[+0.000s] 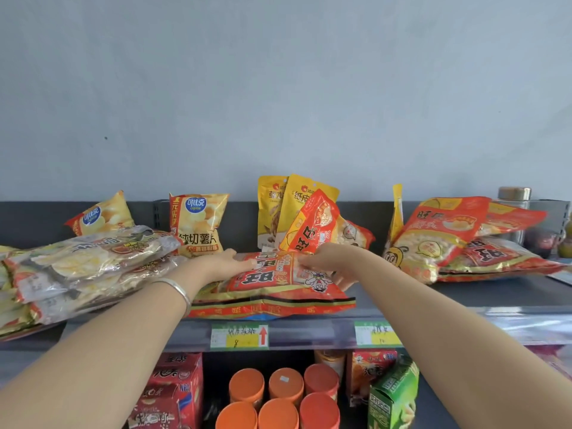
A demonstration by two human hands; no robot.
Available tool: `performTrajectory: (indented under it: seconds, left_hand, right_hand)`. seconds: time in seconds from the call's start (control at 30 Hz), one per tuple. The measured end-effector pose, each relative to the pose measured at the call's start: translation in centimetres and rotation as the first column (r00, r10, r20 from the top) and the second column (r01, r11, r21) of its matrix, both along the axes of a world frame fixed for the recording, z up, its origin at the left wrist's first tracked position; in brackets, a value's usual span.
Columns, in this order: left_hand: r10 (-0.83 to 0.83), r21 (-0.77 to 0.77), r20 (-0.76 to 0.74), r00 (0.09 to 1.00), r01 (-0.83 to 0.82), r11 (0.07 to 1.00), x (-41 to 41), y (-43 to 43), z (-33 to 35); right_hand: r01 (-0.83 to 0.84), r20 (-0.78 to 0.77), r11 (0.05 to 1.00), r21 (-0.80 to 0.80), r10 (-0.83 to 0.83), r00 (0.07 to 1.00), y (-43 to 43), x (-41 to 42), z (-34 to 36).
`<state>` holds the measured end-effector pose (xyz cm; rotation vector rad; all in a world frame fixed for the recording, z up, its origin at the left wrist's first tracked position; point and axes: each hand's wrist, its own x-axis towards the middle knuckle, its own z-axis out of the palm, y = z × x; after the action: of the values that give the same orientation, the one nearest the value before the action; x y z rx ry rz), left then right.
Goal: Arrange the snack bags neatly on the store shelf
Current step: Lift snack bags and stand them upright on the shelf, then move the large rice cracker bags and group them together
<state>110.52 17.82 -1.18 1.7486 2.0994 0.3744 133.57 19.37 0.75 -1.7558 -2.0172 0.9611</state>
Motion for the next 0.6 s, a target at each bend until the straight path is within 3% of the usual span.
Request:
performTrajectory:
  seconds: [0.27, 0.47, 0.6]
  left_hand:
    - [0.004, 0.049, -0.013, 1.000, -0.003, 0.999, -1.5, -1.8, 0.2]
    - [-0.010, 0.141, -0.137, 0.991, 0.029, 0.990, -3.6, -4.5, 0.5]
    - [-0.126, 0.145, -0.025, 0.992, 0.129, 0.981, -4.2, -5.6, 0.5]
  right_hand:
    - [-0.028, -0.228, 0.995, -0.096, 0.006, 0.974, -1.2, -1.2, 0.0]
    - [-0.043, -0.135, 0.997, -0.064, 0.034, 0.990, -2.6, -3.8, 0.8]
    - [-0.063, -0.183, 0.997, -0.049, 0.053, 0.982, -3.8, -5.7, 0.9]
